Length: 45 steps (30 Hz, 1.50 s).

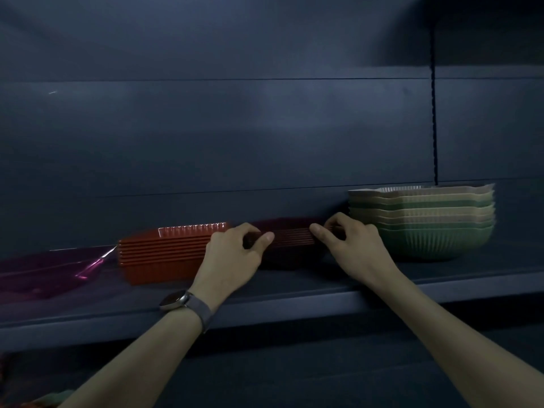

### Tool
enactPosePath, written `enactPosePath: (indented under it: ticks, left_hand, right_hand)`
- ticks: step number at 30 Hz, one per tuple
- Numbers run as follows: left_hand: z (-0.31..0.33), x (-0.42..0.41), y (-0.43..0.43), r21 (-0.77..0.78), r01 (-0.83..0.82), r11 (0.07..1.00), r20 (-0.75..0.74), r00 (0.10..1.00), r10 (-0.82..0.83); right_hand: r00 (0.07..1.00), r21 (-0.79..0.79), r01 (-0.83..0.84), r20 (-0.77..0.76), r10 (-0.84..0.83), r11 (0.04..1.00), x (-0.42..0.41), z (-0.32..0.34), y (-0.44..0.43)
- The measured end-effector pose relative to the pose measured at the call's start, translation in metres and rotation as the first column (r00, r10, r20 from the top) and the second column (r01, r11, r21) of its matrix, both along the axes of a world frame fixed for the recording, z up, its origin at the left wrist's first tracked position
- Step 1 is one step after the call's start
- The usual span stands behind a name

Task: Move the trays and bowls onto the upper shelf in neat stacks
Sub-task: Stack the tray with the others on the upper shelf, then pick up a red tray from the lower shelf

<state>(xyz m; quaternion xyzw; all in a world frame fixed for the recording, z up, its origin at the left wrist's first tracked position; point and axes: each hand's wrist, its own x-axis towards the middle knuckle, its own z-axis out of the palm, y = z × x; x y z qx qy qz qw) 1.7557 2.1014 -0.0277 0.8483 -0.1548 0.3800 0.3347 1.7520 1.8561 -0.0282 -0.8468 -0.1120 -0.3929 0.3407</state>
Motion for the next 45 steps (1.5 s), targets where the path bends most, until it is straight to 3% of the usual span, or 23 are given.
enactPosePath:
  ticks: [13, 18, 21, 26, 30, 40, 45]
  left_hand:
    - [0.007, -0.013, 0.002, 0.031, -0.004, 1.000, -0.055, 0.998, 0.005]
    - [0.008, -0.039, 0.020, -0.054, 0.060, 0.997, 0.028, 0.998, -0.059]
    - [0.003, -0.068, 0.036, -0.072, 0.068, 0.995, 0.082, 0.995, -0.062]
    - [-0.021, -0.123, 0.083, -0.161, 0.081, 0.984, 0.114, 0.991, -0.062]
    - [-0.062, -0.163, 0.135, -0.163, -0.032, 0.986, 0.022, 0.999, 0.036]
    - [-0.165, -0.194, 0.270, -0.175, -0.394, 0.902, -0.176, 0.914, 0.365]
    - [-0.203, -0.196, 0.335, -0.077, -0.524, 0.848, -0.285, 0.827, 0.485]
  right_hand:
    - [0.981, -0.076, 0.118, 0.160, -0.105, 0.990, -0.008, 0.003, 0.008]
    - [0.943, -0.156, 0.027, 0.333, 0.026, 0.987, -0.025, -0.001, 0.032]
    - [0.918, -0.128, -0.125, 0.361, 0.163, 0.984, -0.048, -0.006, 0.061]
    - [0.858, -0.135, -0.403, 0.288, 0.425, 0.905, -0.085, -0.025, 0.127]
    - [0.789, -0.152, -0.581, 0.139, 0.599, 0.800, -0.108, -0.051, 0.177]
    - [0.676, -0.105, -0.737, -0.102, 0.730, 0.668, -0.093, -0.146, 0.307]
    - [0.688, -0.143, -0.711, -0.348, 0.637, 0.689, -0.061, -0.205, 0.358]
